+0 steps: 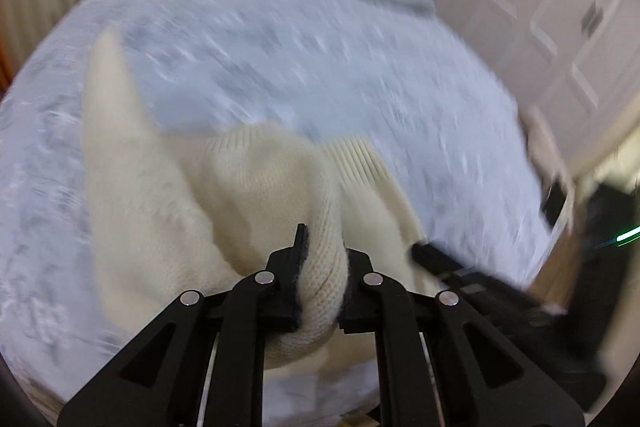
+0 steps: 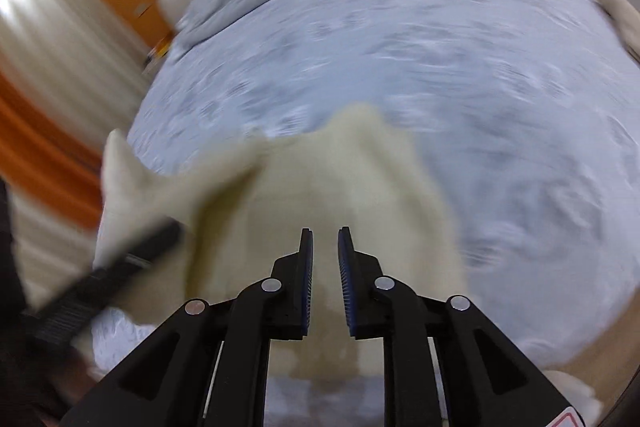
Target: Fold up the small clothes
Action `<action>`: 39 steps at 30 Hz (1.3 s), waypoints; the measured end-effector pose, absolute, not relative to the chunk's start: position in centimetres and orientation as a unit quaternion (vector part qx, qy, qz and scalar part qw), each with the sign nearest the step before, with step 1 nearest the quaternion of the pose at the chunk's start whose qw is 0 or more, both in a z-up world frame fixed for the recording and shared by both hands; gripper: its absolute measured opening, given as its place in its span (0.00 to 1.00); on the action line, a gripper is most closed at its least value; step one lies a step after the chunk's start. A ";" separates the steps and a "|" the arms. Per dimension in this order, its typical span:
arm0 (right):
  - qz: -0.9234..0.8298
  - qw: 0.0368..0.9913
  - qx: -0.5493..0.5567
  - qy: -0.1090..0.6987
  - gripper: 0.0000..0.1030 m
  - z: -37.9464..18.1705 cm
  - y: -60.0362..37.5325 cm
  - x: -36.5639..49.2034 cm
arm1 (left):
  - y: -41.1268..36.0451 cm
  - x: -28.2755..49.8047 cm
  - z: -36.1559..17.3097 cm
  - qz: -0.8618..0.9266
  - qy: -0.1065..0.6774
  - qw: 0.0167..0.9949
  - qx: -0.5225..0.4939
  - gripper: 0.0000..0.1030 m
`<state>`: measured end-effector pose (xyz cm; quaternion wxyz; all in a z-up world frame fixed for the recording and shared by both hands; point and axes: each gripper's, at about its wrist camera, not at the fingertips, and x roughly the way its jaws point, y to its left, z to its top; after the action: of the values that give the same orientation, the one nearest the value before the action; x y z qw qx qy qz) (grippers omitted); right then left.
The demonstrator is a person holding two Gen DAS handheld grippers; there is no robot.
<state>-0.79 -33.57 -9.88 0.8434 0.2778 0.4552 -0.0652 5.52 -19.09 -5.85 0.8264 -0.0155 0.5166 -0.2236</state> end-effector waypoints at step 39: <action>-0.017 0.851 0.202 0.484 0.74 -11.1 -27.9 0.3 | -3.9 -5.2 -6.0 -0.118 0.488 0.865 -0.003 0.86</action>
<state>0.29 -27.87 -11.12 0.8514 0.2023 0.4837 -0.0174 -5.16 -3.95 -5.99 0.8646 -0.0027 0.4883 -0.1181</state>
